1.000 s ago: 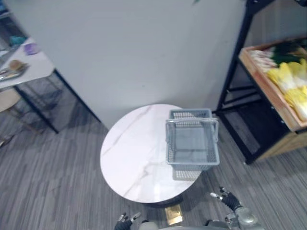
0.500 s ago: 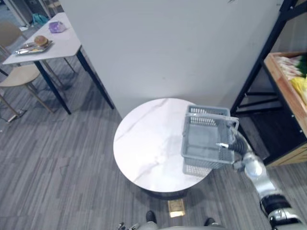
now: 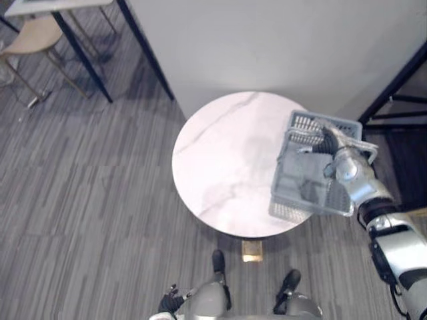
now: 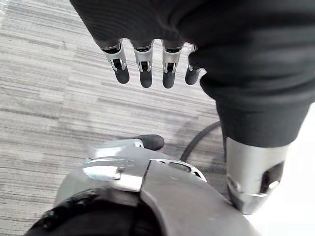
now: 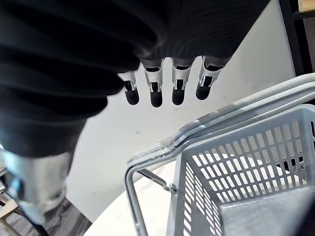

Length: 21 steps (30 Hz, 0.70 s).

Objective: Pick vegetable in the basket

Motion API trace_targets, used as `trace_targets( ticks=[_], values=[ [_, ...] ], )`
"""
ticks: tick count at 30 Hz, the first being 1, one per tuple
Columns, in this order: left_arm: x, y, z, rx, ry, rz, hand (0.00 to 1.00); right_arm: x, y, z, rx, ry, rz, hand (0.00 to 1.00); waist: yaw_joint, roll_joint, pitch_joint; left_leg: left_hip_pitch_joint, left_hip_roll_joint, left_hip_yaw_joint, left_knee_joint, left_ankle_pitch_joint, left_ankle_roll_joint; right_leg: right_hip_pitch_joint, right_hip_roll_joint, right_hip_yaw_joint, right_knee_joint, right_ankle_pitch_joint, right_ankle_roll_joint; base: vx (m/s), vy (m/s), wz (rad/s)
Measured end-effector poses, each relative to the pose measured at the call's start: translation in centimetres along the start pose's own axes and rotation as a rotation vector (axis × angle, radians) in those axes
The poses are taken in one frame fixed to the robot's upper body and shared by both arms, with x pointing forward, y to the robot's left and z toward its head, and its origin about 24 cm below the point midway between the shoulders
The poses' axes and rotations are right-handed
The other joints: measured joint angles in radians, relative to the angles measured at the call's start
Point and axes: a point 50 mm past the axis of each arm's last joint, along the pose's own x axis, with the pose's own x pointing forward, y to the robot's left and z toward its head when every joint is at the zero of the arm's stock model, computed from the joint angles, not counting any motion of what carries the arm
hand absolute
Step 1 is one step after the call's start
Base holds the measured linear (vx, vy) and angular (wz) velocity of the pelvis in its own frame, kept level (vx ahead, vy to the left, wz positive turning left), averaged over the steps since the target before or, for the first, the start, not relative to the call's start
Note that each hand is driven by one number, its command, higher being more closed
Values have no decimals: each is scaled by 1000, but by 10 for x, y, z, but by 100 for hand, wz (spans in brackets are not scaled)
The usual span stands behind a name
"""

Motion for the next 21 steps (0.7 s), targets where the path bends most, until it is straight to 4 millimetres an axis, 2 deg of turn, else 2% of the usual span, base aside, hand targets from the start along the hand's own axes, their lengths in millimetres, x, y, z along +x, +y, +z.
trace_targets(
  ticks=[1, 6, 15, 21],
  values=[
    [0, -1, 0, -2, -1, 1, 0, 4, -9, 2, -6, 6, -29, 0, 3, 0, 18, -1, -3, -7, 0, 0, 0, 2, -1, 0, -7, 5, -1, 31, 13, 2],
    [0, -1, 2, -2, -10, 3, 0, 13, -26, 6, -41, 20, -75, 0, 1, 0, 56, -16, -9, -16, -1, 0, 0, -12, -4, 3, -15, 10, 0, 25, 13, -1],
    [1, -3, 3, 7, -14, 6, 0, 13, -47, -10, -52, 85, -135, 0, -2, 5, 98, -22, -12, -37, -3, 0, -1, -14, -4, 5, -27, 14, 0, 0, 0, 0],
    [2, -4, 5, 14, -19, 7, 0, 11, -69, -19, -90, 107, -179, 0, -5, 9, 109, -33, -12, -35, -3, 0, -1, -30, -4, 15, -30, 21, -2, 9, 6, -4]
  ],
)
